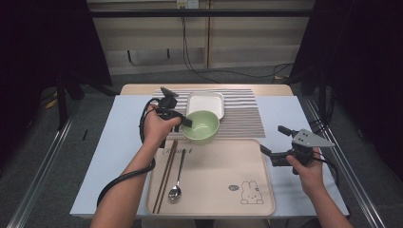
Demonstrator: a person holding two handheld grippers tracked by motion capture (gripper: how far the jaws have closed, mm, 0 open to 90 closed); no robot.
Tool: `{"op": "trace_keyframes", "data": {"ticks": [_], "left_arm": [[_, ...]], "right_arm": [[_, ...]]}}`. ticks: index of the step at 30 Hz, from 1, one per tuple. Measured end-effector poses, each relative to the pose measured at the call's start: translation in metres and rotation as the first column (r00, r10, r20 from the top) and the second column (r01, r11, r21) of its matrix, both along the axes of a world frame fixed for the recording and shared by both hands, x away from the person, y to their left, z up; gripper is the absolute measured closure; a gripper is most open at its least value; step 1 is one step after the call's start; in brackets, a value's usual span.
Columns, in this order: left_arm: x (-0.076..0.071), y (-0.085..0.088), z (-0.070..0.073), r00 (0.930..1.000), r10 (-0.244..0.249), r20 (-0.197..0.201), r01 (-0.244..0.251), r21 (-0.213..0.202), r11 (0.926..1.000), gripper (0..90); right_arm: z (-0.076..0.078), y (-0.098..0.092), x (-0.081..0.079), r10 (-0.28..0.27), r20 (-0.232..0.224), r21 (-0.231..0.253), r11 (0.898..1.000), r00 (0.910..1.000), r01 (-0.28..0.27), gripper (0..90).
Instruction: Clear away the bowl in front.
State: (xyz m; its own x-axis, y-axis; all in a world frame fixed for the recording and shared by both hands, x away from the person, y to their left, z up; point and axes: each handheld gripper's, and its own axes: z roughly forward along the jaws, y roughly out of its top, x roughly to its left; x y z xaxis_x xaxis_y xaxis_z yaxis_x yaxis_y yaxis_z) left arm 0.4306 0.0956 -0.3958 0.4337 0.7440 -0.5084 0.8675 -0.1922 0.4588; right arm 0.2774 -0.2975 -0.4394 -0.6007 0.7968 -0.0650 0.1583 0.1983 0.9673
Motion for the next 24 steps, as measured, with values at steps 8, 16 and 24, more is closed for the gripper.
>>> {"op": "trace_keyframes", "data": {"ticks": [8,16,24], "left_arm": [[-0.008,0.001,0.001,0.9961,-0.087,0.017,0.086,0.039,0.9955,83.2],[-0.018,-0.003,-0.002,0.9925,-0.121,0.017,0.12,0.058,0.9911,83.2],[-0.026,-0.006,-0.007,0.9876,-0.157,0.005,0.156,0.08,0.9845,83.2]], "right_arm": [[0.0,0.0,0.0,-0.002,0.0,0.003,1.0,1.0,0.002,1.8],[0.0,0.0,-0.001,-0.003,-0.003,0.004,1.0,1.0,0.003,1.8],[0.0,0.001,-0.001,0.003,0.0,0.0,1.0,1.0,-0.003,1.8]]}}
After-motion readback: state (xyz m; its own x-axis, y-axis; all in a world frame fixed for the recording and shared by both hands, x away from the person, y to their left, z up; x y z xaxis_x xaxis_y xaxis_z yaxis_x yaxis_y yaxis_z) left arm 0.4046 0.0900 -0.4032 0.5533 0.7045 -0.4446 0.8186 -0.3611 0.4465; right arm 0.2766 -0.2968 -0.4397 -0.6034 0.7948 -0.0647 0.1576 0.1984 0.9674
